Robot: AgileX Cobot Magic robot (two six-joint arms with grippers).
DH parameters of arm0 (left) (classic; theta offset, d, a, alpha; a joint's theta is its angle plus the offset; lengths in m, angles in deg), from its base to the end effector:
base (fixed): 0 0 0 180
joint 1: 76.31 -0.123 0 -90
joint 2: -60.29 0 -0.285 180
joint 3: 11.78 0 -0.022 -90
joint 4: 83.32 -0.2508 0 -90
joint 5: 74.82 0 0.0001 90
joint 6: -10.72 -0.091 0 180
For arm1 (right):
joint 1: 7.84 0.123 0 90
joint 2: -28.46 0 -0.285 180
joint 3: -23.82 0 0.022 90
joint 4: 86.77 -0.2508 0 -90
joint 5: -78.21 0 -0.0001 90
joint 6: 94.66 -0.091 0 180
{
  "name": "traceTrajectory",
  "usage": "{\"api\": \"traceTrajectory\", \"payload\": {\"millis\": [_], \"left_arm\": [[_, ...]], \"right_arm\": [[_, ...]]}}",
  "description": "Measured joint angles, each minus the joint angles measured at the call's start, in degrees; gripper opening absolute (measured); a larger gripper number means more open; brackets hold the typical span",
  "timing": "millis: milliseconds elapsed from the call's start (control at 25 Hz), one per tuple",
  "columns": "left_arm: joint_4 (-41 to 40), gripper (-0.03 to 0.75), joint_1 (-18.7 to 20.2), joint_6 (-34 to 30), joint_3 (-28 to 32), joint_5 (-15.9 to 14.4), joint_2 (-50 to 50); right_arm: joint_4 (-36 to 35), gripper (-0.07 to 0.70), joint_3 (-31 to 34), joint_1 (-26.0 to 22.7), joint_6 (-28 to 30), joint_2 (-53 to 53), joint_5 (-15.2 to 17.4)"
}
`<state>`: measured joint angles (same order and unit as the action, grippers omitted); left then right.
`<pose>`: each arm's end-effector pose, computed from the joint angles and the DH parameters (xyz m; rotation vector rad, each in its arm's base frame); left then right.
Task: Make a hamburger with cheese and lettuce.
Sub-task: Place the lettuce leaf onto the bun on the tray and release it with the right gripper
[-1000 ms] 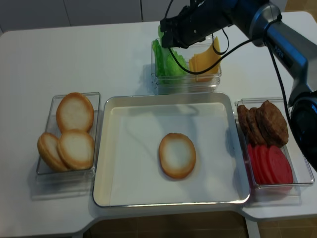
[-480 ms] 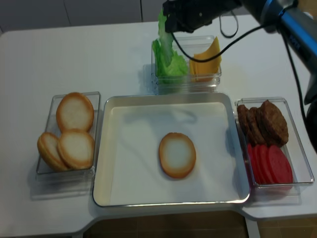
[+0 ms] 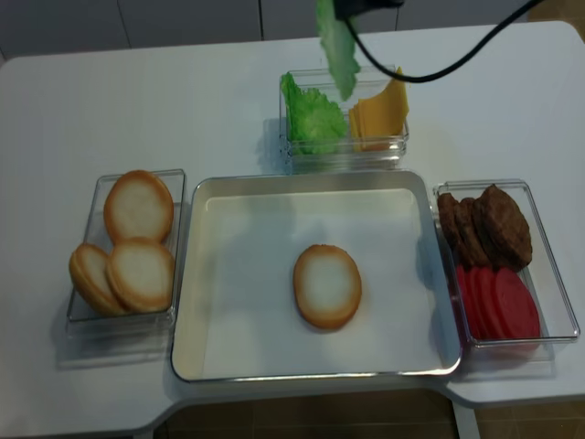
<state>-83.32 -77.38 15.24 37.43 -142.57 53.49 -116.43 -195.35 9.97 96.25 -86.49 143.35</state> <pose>-0.0117 -0.0002 0.2645 -0.1053 2.1577 -0.0348 0.3803 0.1651 0.4041 -0.5368 2.3497 0.7242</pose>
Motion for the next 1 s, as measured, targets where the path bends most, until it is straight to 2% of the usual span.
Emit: {"api": "traceTrajectory", "payload": {"millis": [120, 280, 480, 760, 1000], "left_arm": [[0.0, 0.424, 0.0, 0.0, 0.0, 0.0, 0.0], [0.0, 0.424, 0.0, 0.0, 0.0, 0.0, 0.0], [0.0, 0.424, 0.0, 0.0, 0.0, 0.0, 0.0], [0.0, 0.424, 0.0, 0.0, 0.0, 0.0, 0.0], [0.0, 0.424, 0.0, 0.0, 0.0, 0.0, 0.0]], "right_arm": [[2.4, 0.022, 0.2, 0.0, -1.7, 4.4, 3.2], [3.5, 0.022, 4.1, 0.0, -4.1, 10.3, 4.6], [3.9, 0.022, 15.2, 0.0, -6.0, 18.3, 5.3], [4.0, 0.022, 35.0, 0.0, -8.8, 29.0, 2.1], [4.0, 0.022, 45.7, 0.0, -9.5, 31.6, -3.0]]}}
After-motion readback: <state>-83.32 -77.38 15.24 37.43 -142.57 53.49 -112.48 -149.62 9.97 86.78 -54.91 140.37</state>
